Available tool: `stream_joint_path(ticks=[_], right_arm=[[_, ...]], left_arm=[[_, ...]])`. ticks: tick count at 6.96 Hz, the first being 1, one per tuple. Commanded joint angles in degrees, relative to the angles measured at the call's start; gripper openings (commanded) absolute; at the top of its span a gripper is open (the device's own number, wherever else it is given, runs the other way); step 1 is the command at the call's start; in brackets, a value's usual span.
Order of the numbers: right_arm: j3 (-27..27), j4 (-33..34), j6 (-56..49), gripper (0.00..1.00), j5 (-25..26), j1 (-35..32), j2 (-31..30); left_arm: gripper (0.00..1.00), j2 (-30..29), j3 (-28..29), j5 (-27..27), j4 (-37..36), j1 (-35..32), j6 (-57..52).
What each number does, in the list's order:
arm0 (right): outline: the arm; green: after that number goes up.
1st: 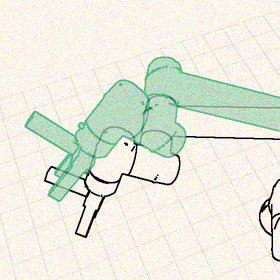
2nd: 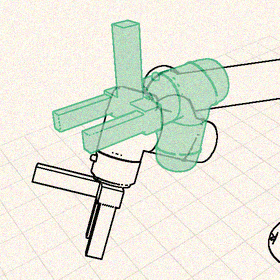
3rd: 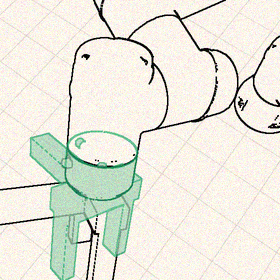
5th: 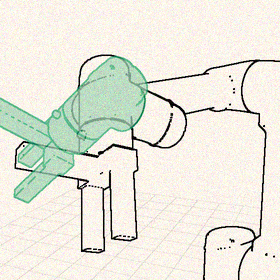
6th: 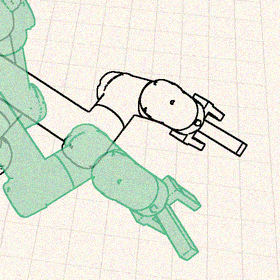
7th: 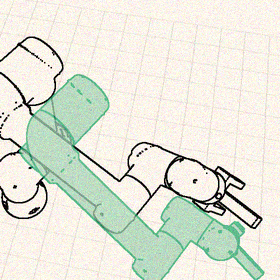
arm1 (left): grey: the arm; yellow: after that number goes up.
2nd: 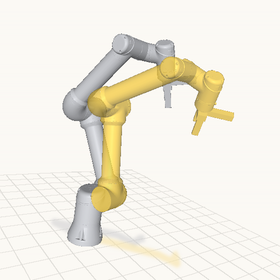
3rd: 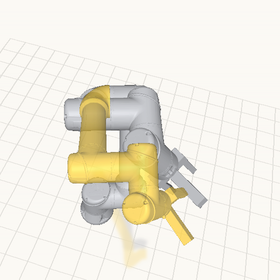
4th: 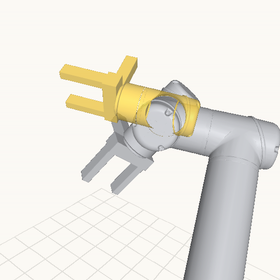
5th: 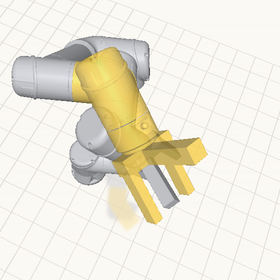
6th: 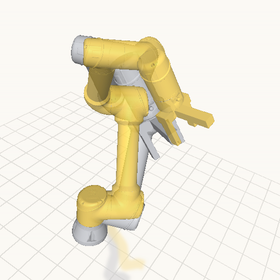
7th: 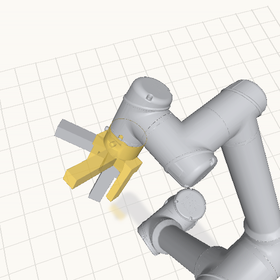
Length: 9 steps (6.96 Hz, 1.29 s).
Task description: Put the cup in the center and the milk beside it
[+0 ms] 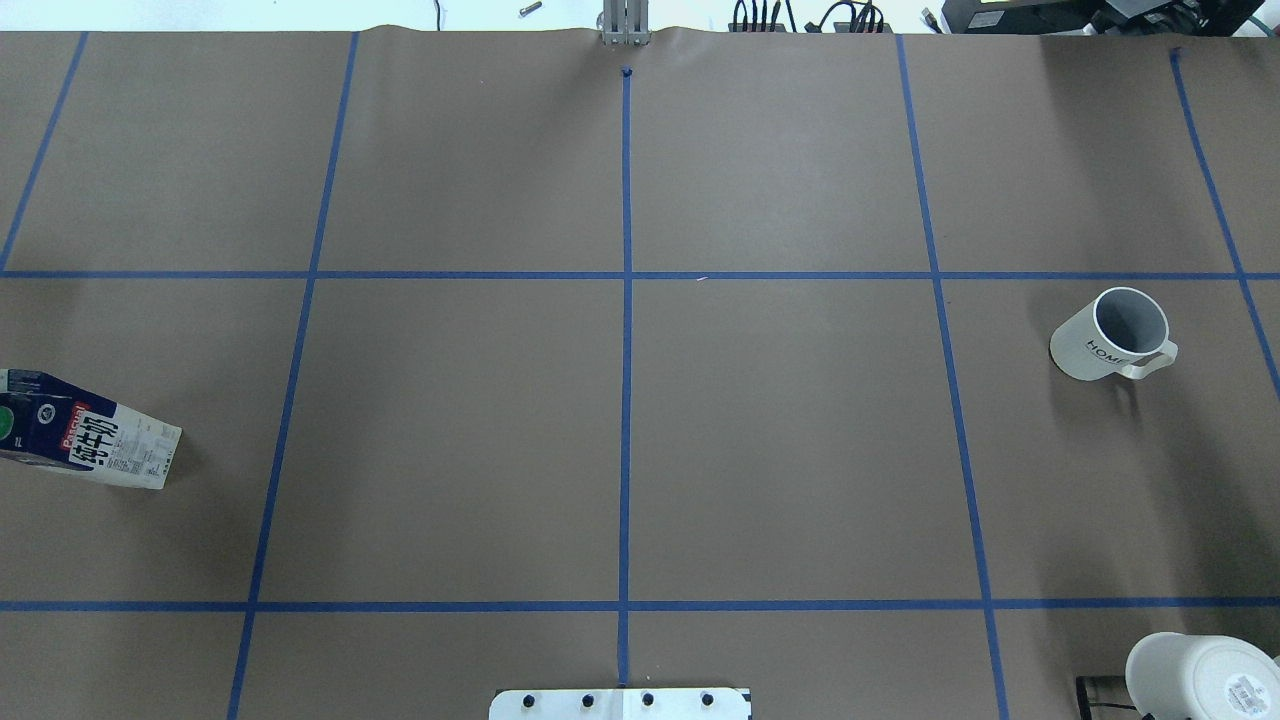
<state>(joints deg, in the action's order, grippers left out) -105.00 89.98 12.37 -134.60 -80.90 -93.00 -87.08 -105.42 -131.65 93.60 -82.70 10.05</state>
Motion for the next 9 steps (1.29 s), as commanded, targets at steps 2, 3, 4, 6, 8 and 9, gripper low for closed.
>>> stream_joint_path(ticks=[2,3,4,6,8,9], right_arm=[[0.67,-0.06,0.11,1.0,-0.05,0.13,1.24],[0.41,-0.15,-0.15,1.0,0.04,0.74,1.94],[0.41,-0.15,-0.15,1.0,0.3,1.0,1.95],[3.2,-7.91,0.54,0.98,4.77,5.9,1.86],[5.68,-14.36,0.64,0.94,5.05,9.33,1.86],[5.59,-14.56,0.64,0.94,5.22,10.4,2.47]], left_arm=[[0.98,-0.54,0.12,-0.01,0.0,0.09,0.76],[0.98,-0.55,0.21,-0.01,0.0,0.17,0.76],[0.98,-0.55,0.13,-0.01,0.0,0.17,0.85],[0.98,-0.63,0.39,-0.01,0.0,0.17,0.85],[0.98,-0.63,0.48,-0.01,0.0,0.17,0.85],[0.98,-0.63,0.48,-0.01,0.0,0.26,0.85]])
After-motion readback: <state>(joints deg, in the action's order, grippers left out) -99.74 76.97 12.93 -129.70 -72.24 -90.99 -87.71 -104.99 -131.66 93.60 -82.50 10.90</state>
